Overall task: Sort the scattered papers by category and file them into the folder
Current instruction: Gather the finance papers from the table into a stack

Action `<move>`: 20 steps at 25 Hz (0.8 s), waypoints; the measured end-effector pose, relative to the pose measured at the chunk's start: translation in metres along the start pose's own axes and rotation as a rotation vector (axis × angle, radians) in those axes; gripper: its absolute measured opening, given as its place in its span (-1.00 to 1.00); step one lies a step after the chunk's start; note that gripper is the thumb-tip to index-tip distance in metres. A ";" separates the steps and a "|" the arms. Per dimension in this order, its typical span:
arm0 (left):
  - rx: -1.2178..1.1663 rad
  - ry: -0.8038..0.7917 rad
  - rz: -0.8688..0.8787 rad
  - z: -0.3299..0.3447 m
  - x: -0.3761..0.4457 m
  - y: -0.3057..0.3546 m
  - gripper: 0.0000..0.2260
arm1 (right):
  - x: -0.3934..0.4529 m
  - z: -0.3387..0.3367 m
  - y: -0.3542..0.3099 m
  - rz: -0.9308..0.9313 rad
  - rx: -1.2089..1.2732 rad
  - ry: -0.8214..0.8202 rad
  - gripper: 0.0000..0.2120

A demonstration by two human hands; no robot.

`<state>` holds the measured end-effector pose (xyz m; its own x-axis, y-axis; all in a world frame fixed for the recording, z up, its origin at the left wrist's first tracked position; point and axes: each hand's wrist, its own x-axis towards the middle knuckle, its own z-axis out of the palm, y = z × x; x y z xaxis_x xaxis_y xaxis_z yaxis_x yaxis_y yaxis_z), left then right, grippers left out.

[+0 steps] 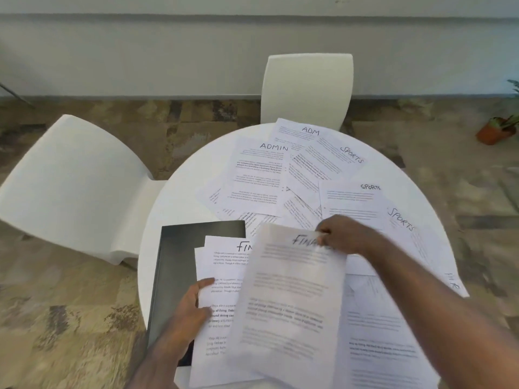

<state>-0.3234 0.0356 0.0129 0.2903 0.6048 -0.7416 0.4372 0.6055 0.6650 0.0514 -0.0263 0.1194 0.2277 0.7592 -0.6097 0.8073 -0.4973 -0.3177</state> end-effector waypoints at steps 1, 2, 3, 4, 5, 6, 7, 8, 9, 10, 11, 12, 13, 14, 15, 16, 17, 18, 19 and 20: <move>0.005 -0.015 -0.006 0.000 -0.001 0.000 -0.43 | 0.010 0.012 -0.010 -0.016 -0.011 -0.019 -0.91; 0.006 -0.028 -0.011 -0.001 -0.002 0.000 -0.45 | 0.020 0.024 -0.020 -0.029 -0.030 -0.038 -0.83; -0.002 -0.043 -0.012 0.000 -0.003 0.000 -0.48 | 0.027 0.034 -0.029 -0.038 -0.056 -0.055 -0.77; -0.023 -0.051 -0.010 0.001 -0.003 -0.001 -0.55 | 0.034 0.044 -0.038 -0.044 -0.081 -0.063 -0.73; -0.055 -0.053 0.001 0.002 -0.004 -0.001 -0.65 | 0.039 0.053 -0.046 -0.040 -0.094 -0.059 -0.71; -0.084 -0.051 0.019 0.004 -0.006 0.000 -0.77 | 0.044 0.060 -0.053 -0.028 -0.096 -0.049 -0.71; -0.105 -0.048 0.036 0.007 -0.009 0.001 -0.84 | 0.047 0.067 -0.059 -0.014 -0.093 -0.034 -0.72; -0.112 -0.057 0.050 0.008 -0.011 0.002 -0.86 | 0.048 0.073 -0.064 -0.005 -0.090 -0.019 -0.72; -0.105 -0.075 0.063 0.009 -0.013 0.002 -0.85 | 0.050 0.079 -0.069 -0.003 -0.084 -0.002 -0.72; -0.084 -0.091 0.074 0.010 -0.014 0.002 -0.80 | 0.050 0.084 -0.073 -0.005 -0.075 0.015 -0.72; -0.061 -0.100 0.082 0.010 -0.014 0.001 -0.75 | 0.049 0.088 -0.076 -0.010 -0.056 0.031 -0.72; -0.038 -0.097 0.084 0.009 -0.014 -0.001 -0.73 | 0.049 0.093 -0.078 -0.011 -0.014 0.047 -0.73; -0.016 -0.083 0.081 0.009 -0.015 -0.002 -0.72 | 0.047 0.098 -0.078 -0.004 0.057 0.067 -0.74; -0.001 -0.065 0.079 0.007 -0.015 -0.003 -0.73 | 0.044 0.102 -0.076 0.008 0.145 0.092 -0.75; -0.001 -0.049 0.076 0.005 -0.014 -0.003 -0.74 | 0.041 0.106 -0.072 0.021 0.230 0.129 -0.74; -0.011 -0.040 0.073 0.003 -0.013 -0.004 -0.74 | 0.038 0.108 -0.064 0.032 0.297 0.183 -0.74; -0.030 -0.037 0.071 0.000 -0.012 -0.004 -0.73 | 0.035 0.109 -0.052 0.047 0.354 0.250 -0.74; -0.057 -0.036 0.065 -0.005 -0.012 -0.004 -0.72 | 0.031 0.108 -0.037 0.072 0.412 0.324 -0.75; -0.095 -0.038 0.056 -0.011 -0.011 -0.003 -0.70 | 0.026 0.107 -0.019 0.109 0.477 0.397 -0.76; -0.138 -0.044 0.043 -0.019 -0.011 -0.003 -0.68 | 0.019 0.105 0.001 0.157 0.538 0.464 -0.76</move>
<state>-0.3438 0.0372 0.0205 0.3441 0.6102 -0.7136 0.3038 0.6468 0.6995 -0.0004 -0.0565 0.0317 0.6230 0.7024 -0.3442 0.3937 -0.6618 -0.6380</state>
